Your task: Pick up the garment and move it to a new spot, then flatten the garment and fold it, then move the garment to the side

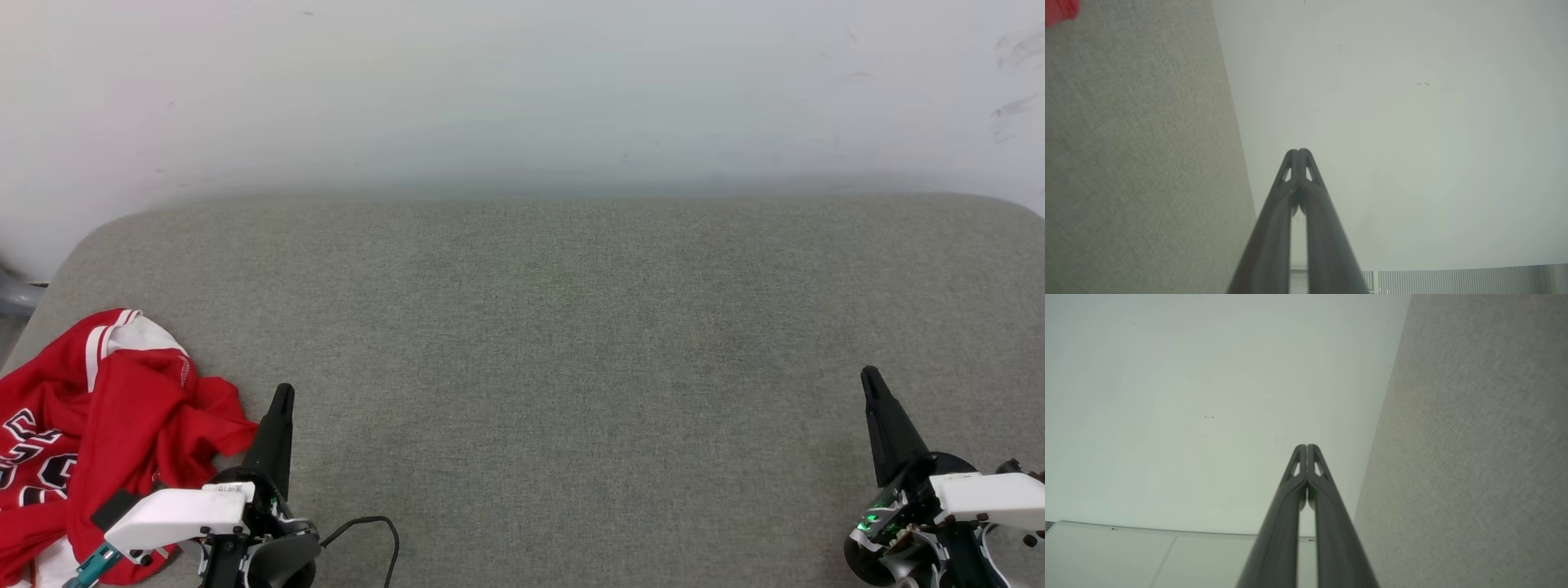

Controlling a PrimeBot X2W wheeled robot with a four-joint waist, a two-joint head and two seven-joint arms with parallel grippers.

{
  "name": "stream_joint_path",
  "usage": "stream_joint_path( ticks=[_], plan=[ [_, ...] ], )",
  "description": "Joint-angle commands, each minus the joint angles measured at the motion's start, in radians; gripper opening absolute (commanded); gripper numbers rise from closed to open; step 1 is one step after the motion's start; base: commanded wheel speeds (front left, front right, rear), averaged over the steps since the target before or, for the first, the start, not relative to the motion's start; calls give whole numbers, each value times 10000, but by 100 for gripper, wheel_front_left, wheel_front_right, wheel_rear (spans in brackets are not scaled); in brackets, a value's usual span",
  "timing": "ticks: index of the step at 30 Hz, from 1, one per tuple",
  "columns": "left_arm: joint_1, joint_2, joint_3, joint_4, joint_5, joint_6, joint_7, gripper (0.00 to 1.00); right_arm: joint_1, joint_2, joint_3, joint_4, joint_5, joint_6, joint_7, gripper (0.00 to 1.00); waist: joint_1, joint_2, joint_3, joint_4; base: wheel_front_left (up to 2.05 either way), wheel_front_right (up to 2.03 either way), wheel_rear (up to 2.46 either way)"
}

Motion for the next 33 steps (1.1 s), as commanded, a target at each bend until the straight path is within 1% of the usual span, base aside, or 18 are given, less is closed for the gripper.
stream_joint_path(
  ticks=[1, 33],
  plan=[
    [-56, -26, 19, -10, 12, -27, 15, 0, -125, 35, 4, 12, -43, -3, -5, 0, 0, -1, 0, 0, 0, 0, 0],
    [-56, -26, 20, -10, 12, -27, 15, 0, -125, 36, 4, 12, -43, -3, -6, 0, 0, -1, 0, 0, 0, 0, 0]
  ],
)
